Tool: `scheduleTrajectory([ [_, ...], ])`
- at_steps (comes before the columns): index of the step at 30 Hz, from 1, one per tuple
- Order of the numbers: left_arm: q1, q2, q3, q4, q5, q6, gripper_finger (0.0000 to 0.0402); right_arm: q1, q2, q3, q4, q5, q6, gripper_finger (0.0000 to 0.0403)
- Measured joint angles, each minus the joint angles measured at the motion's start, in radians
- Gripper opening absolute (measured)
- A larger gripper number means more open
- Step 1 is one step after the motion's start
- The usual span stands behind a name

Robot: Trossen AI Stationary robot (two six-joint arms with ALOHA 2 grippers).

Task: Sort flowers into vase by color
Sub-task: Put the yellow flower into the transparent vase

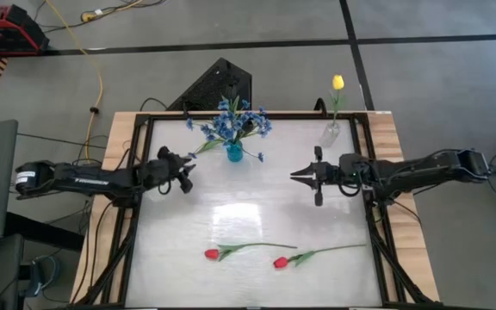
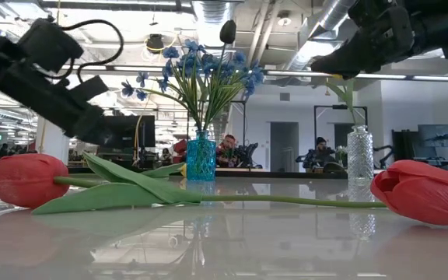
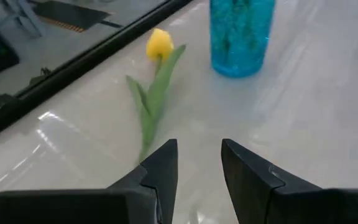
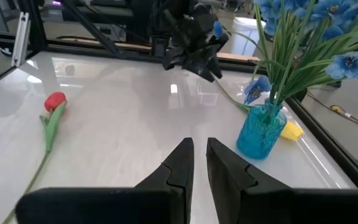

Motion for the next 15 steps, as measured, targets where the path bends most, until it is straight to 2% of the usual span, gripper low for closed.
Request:
scheduleTrajectory([
  [4,0.093,0.064,0.091,-0.102,0.070,0.052,0.0114,0.000,0.004,0.000,0.022,0.000,-0.023,0.0072],
  [10,0.271,0.241,0.247,-0.321,0.190,0.163,0.0114,0.002,0.002,0.001,0.023,-0.001,-0.040,0.0072],
  [15,0.393,0.348,0.301,-0.360,0.330,0.238,0.0114,0.021,0.003,0.001,0.010,-0.002,-0.041,0.0072],
])
